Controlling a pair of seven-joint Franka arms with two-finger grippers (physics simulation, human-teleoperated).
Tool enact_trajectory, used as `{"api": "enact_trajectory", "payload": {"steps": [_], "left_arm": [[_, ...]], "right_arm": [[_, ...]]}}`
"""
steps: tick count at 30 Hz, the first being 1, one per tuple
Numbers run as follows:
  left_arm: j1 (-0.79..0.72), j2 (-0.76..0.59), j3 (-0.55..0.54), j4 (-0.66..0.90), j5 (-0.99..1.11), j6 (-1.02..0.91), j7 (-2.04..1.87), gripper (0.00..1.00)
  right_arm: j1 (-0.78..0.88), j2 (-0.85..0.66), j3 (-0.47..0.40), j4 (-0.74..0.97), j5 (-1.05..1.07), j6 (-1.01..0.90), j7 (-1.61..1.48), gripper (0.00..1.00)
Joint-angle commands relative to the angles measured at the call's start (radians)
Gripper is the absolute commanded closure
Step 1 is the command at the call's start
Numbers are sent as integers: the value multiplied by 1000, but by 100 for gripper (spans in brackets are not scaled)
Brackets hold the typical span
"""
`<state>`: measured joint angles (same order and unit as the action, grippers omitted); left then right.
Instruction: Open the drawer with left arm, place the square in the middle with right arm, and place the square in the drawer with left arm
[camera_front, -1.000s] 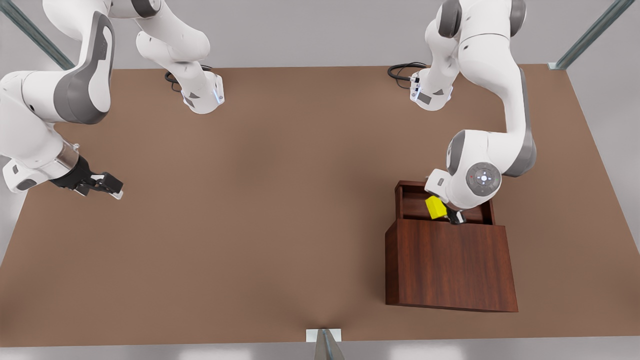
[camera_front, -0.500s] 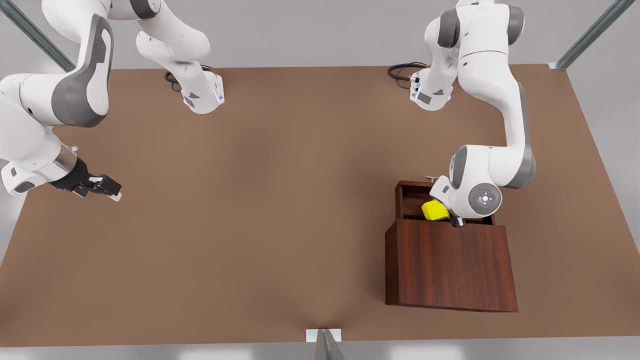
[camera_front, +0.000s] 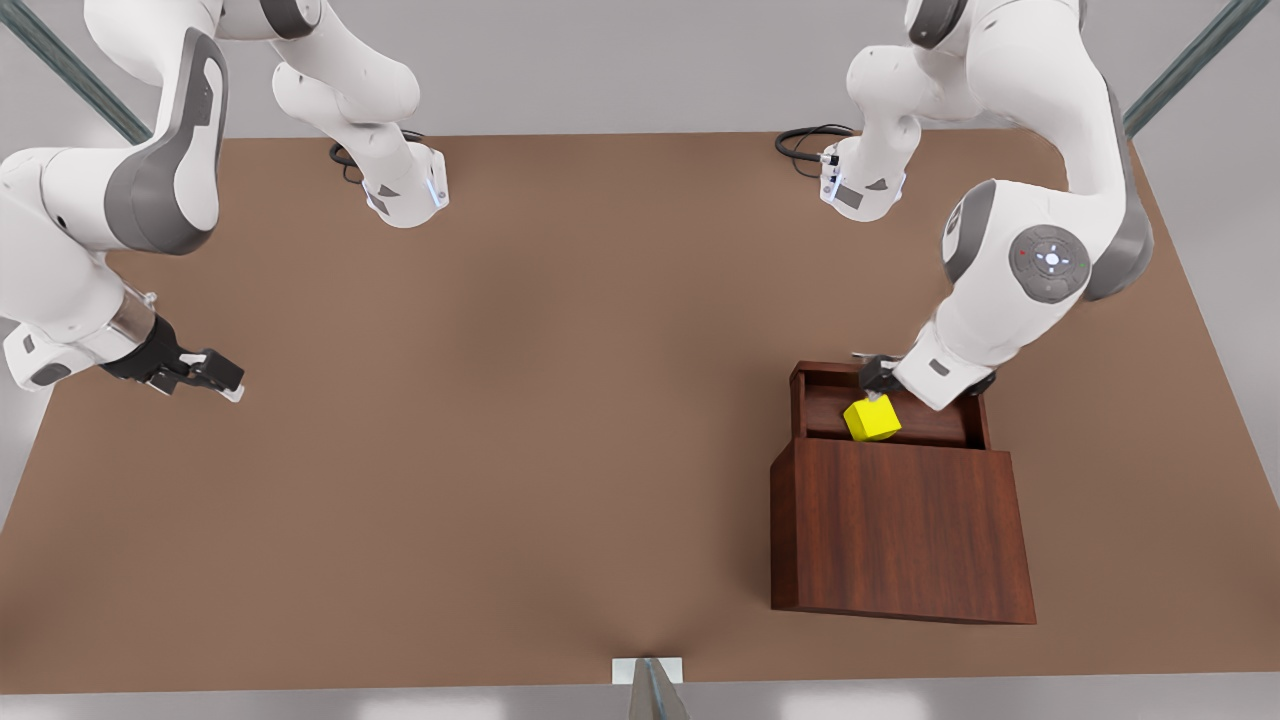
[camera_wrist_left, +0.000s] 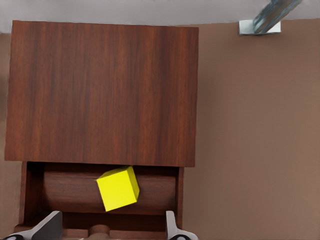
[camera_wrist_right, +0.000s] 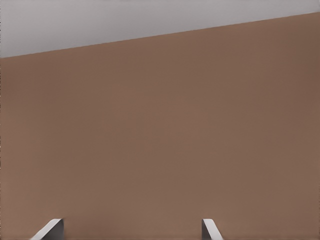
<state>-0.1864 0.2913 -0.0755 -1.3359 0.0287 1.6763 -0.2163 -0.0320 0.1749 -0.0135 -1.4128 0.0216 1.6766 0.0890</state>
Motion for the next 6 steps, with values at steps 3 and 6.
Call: {"api": "enact_trajectory", "payload": {"steps": [3,6], "left_arm": [[7,-20,-10,-5,68,10,0,0],[5,-24,-10,-6,89,22,5,0]], "right_arm": [[-5,-2,0,0,1,0,0,0],[-3,-9,1,11,-2,-11,-2,0]]}}
